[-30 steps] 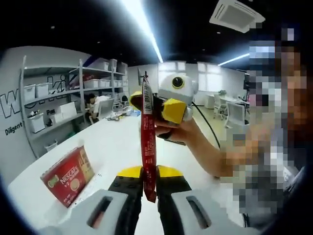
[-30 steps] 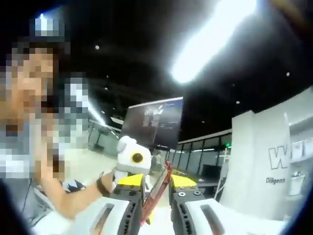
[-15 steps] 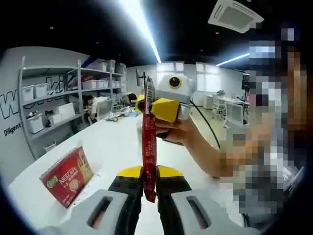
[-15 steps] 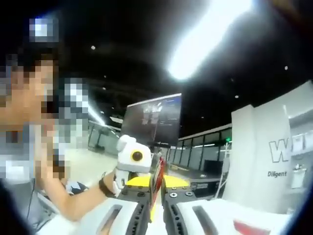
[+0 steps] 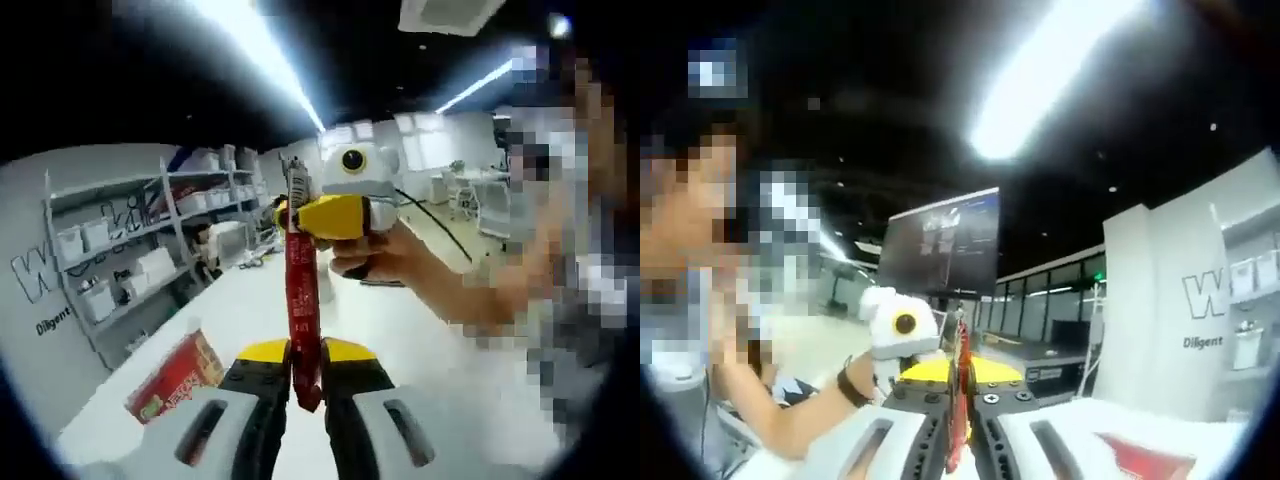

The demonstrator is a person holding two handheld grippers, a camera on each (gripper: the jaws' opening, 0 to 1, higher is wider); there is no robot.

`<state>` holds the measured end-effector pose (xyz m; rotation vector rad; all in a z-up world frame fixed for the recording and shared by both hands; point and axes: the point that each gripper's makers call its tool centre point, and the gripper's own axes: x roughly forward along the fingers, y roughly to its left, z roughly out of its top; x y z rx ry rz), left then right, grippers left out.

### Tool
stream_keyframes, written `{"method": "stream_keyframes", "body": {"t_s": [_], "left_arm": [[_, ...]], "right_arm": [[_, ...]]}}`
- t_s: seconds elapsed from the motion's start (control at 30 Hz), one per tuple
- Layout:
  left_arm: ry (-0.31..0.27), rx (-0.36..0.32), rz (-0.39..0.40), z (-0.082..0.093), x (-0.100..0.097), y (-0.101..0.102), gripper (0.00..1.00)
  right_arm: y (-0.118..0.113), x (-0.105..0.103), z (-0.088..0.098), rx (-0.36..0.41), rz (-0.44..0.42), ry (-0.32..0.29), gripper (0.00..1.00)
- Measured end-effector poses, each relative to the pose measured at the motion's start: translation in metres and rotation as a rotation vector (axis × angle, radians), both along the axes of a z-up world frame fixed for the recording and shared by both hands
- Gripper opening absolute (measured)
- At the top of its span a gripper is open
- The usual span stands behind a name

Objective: Tear open the coffee pouch, take out the coffee, and pour the coffee from the pouch into the cup

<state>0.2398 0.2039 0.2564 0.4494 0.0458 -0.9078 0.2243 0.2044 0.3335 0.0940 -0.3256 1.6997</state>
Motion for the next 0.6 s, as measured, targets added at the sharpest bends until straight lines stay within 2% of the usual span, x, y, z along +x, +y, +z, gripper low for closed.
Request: {"method": "stream_keyframes", "body": {"t_s": [0.07,0.1,0.17,0.3,0.43,0.6], "left_arm": [[-0.025,0.062,0.021,-0.006,0.006,0.004,0.16],[-0.017,0.079,0.032,-0.009,0.008,0.005,0.17],[-0.013,0.08,0.046,-0.008,0.01,0.005,0.22],[-0.005,-0.013,0.092,0.009,0.018,0.006,0.26],[-0.041,-0.071,0.138,0.027,0.024,0.005,0.31],[-0.093,-0.048,0.239,0.032,0.035,0.008,0.31]], "right_arm": [[0.004,0.005,-0.004,-0.016,-0.037,-0.003,0.05],[0.005,0.008,-0.005,-0.021,-0.057,-0.005,0.05],[0.006,0.009,-0.005,-0.026,-0.073,-0.009,0.05],[0.01,0.016,-0.007,-0.045,-0.141,-0.013,0.05],[0.012,0.023,-0.008,-0.053,-0.213,-0.008,0.05],[0.01,0.032,0.0,0.007,-0.26,0.018,0.05]]}}
